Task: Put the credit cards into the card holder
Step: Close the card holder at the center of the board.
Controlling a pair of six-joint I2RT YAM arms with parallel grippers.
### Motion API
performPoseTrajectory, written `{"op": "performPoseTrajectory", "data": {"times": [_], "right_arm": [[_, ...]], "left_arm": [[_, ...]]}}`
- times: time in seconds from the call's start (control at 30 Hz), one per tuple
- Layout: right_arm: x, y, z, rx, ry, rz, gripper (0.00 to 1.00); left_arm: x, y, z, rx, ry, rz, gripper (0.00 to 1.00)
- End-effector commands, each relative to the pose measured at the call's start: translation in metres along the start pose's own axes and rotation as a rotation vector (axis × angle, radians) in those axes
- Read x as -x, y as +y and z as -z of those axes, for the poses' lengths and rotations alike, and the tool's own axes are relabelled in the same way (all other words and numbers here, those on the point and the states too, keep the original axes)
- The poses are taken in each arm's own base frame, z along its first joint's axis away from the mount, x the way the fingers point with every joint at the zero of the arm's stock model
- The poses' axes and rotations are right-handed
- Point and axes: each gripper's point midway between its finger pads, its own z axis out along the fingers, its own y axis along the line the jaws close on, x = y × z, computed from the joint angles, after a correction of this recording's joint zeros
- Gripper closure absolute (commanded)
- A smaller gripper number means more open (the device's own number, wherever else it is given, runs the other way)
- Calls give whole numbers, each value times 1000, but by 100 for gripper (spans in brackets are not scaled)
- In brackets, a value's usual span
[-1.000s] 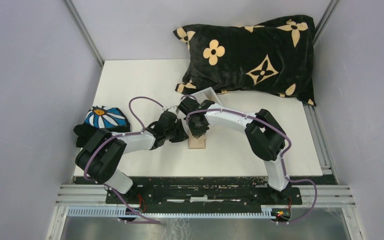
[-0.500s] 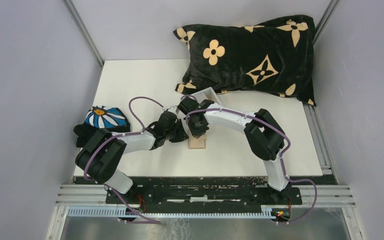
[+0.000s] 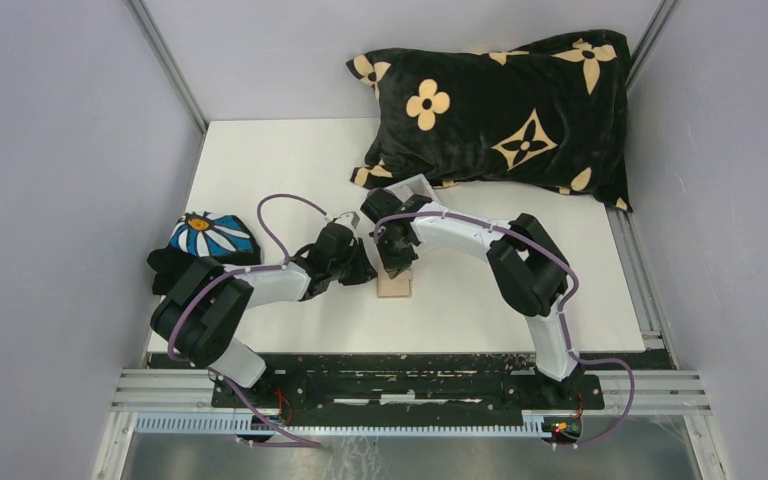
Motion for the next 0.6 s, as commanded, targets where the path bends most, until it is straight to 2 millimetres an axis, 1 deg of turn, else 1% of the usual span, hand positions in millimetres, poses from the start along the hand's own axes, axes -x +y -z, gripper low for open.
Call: {"op": "performPoseTrajectory", "data": {"times": [0.0, 0.17, 0.27, 0.33, 0.47, 0.57], "right_arm": [[-15, -13, -36, -48, 62, -8, 88], [-20, -15, -40, -48, 65, -12, 88], [-12, -11, -32, -26, 29, -3, 86], [-1, -4, -20, 5, -16, 11, 80], [28, 12, 8, 69, -111, 55, 70], [45, 18, 30, 90, -177, 80, 68]], "left_arm": [[-7, -4, -2, -28, 15, -11, 80], [-9, -5, -3, -27, 17, -8, 81], [-6, -5, -2, -23, 7, -8, 80], [-1, -6, 0, -14, -8, -14, 79], [12, -8, 3, 9, -33, -35, 72], [24, -12, 7, 15, -62, -46, 69]]}}
